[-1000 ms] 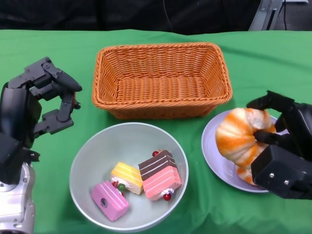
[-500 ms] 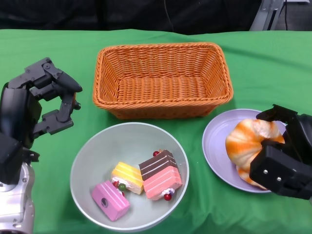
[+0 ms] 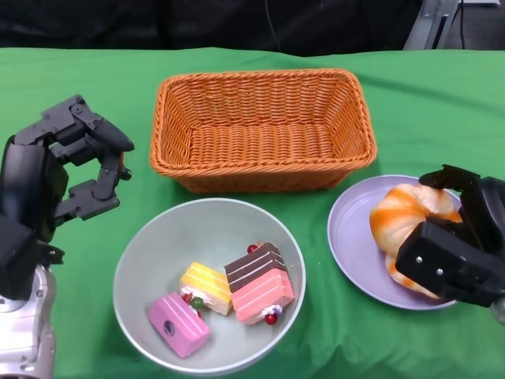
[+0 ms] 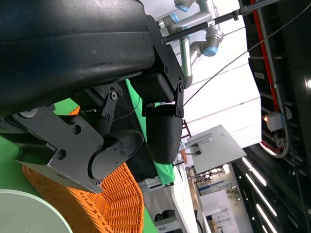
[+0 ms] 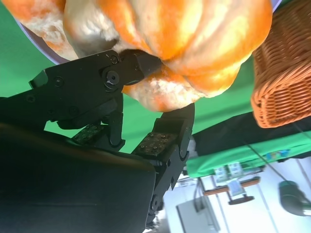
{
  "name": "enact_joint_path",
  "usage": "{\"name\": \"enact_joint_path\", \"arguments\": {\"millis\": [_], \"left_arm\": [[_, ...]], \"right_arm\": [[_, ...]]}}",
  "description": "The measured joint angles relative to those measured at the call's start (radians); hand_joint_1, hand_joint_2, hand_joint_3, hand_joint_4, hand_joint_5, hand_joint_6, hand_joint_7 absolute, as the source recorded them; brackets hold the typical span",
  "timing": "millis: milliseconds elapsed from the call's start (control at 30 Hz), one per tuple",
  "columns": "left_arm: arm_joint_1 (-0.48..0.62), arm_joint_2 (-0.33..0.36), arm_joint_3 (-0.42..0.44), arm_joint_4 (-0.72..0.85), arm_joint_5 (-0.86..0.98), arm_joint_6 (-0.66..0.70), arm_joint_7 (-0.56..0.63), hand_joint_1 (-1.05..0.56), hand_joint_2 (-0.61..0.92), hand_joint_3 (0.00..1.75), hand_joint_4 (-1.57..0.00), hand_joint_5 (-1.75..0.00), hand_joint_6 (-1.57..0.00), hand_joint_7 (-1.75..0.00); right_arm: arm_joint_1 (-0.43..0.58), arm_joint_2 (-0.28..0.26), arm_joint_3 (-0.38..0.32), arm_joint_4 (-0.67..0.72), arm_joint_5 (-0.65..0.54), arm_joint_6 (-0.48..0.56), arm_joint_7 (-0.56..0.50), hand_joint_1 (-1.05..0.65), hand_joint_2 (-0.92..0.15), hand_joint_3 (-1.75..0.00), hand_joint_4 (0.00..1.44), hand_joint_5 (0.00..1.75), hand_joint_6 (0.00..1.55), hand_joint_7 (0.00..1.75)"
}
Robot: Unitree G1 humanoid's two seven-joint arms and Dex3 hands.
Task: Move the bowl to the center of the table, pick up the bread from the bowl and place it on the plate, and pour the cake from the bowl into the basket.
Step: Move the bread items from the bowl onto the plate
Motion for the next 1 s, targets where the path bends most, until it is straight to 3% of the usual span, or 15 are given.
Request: {"name": "enact_joint_path", "arguments": {"millis": [300, 467, 700, 1000], "left_arm": [[0.002, 0.0, 0.0, 0.0, 0.008, 0.0, 0.0, -0.03, 0.6, 1.05, -0.81, -1.54, -0.8, -1.34], [0.005, 0.001, -0.001, 0.001, 0.01, -0.002, 0.0, -0.04, 0.6, 1.05, -0.81, -1.56, -0.79, -1.36], [0.006, 0.002, -0.001, 0.001, 0.009, -0.003, -0.002, -0.04, 0.6, 1.05, -0.8, -1.57, -0.79, -1.36], [0.008, 0.003, -0.001, 0.001, 0.01, -0.003, -0.002, -0.04, 0.59, 1.05, -0.8, -1.56, -0.79, -1.36]], "right_arm": [[0.003, 0.005, 0.004, -0.037, 0.017, 0.023, 0.007, -0.43, -0.92, -0.02, 0.63, 0.31, 0.63, 0.0], [0.029, 0.001, 0.01, -0.101, 0.017, 0.035, 0.029, -0.6, -0.92, -0.12, 0.52, 0.15, 0.51, 0.0], [0.086, -0.005, 0.014, -0.267, 0.016, 0.065, 0.097, -0.64, -0.92, -0.17, 0.5, 0.1, 0.49, 0.0], [0.113, -0.005, 0.012, -0.327, 0.018, 0.091, 0.121, -0.65, -0.92, -0.18, 0.51, 0.07, 0.49, 0.0]]}}
